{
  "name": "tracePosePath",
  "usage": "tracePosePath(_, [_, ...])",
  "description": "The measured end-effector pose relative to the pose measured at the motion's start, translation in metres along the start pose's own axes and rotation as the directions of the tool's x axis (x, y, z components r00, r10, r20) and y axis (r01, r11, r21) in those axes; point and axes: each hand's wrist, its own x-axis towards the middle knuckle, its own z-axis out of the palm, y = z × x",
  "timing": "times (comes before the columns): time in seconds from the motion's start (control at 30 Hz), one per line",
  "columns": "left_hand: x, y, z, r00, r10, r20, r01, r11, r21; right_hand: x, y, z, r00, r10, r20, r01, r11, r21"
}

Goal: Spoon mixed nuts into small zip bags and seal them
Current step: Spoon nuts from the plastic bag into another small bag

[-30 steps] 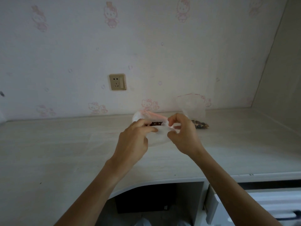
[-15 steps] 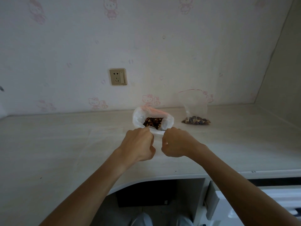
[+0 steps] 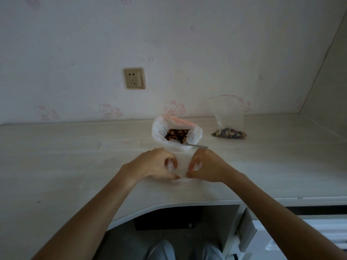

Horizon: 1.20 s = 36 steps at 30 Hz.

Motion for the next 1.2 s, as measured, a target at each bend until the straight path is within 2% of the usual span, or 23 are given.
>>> tracePosePath(0.1, [-0.002,-0.018,0.019,0.991,0.025,-0.131,-0.054,0.973,-0.223,0.001,0.01,0.009,0.998,0.051,-0.043,-0.047,0.996,0.081])
tracePosePath(0.17, [-0.003,-0.026,0.029,0.978,0.009,-0.208,-0.074,0.949,-0.305,0.001,0.016,0.014,0.996,0.065,-0.068,-0.058,0.993,0.107])
tracePosePath(0.37, [-0.008,-0.023,0.047,0.942,-0.036,-0.334,-0.104,0.914,-0.393,-0.001,0.022,0.02,0.989,0.061,-0.133,-0.044,0.991,0.127])
tracePosePath(0.47, [-0.01,-0.02,0.049,0.919,-0.037,-0.393,-0.164,0.869,-0.467,-0.004,0.021,0.022,0.985,0.06,-0.163,-0.038,0.99,0.134])
tracePosePath(0.53, [-0.011,-0.022,0.047,0.904,-0.062,-0.423,-0.186,0.834,-0.52,-0.006,0.022,0.017,0.987,0.078,-0.143,-0.035,0.958,0.284])
tracePosePath(0.63, [-0.013,-0.021,0.045,0.883,-0.136,-0.449,-0.2,0.756,-0.623,-0.012,0.024,0.009,0.97,0.174,-0.169,-0.033,0.784,0.62])
tracePosePath(0.7, [-0.013,-0.018,0.044,0.86,-0.215,-0.463,-0.208,0.681,-0.702,-0.01,0.029,0.008,0.94,0.252,-0.232,-0.025,0.727,0.686])
tracePosePath(0.77, [-0.01,-0.018,0.043,0.831,-0.277,-0.482,-0.218,0.635,-0.741,-0.005,0.033,0.009,0.904,0.301,-0.305,-0.028,0.752,0.659])
tracePosePath(0.83, [-0.003,-0.018,0.04,0.771,-0.369,-0.52,-0.215,0.617,-0.757,0.005,0.039,0.009,0.856,0.321,-0.406,-0.038,0.821,0.57])
tracePosePath(0.9, [0.009,-0.019,0.036,0.657,-0.51,-0.554,-0.169,0.618,-0.768,0.017,0.044,0.007,0.816,0.296,-0.497,-0.085,0.911,0.402])
tracePosePath(0.97, [0.024,-0.021,0.03,0.554,-0.636,-0.537,-0.116,0.58,-0.807,0.03,0.047,0.005,0.841,0.288,-0.459,-0.208,0.954,0.217])
tracePosePath(1.0, [0.032,-0.023,0.027,0.545,-0.673,-0.5,-0.103,0.538,-0.837,0.037,0.048,0.004,0.868,0.296,-0.399,-0.262,0.955,0.137])
tracePosePath(1.1, [0.058,-0.03,0.02,0.633,-0.671,-0.387,-0.039,0.471,-0.881,0.055,0.051,0.004,0.921,0.277,-0.276,-0.286,0.958,0.006])
tracePosePath(1.13, [0.067,-0.031,0.019,0.659,-0.657,-0.367,-0.013,0.478,-0.878,0.059,0.053,0.002,0.932,0.267,-0.245,-0.268,0.963,0.031])
tracePosePath(1.2, [0.083,-0.035,0.019,0.677,-0.633,-0.376,0.037,0.54,-0.841,0.07,0.06,-0.004,0.947,0.275,-0.167,-0.24,0.949,0.203])
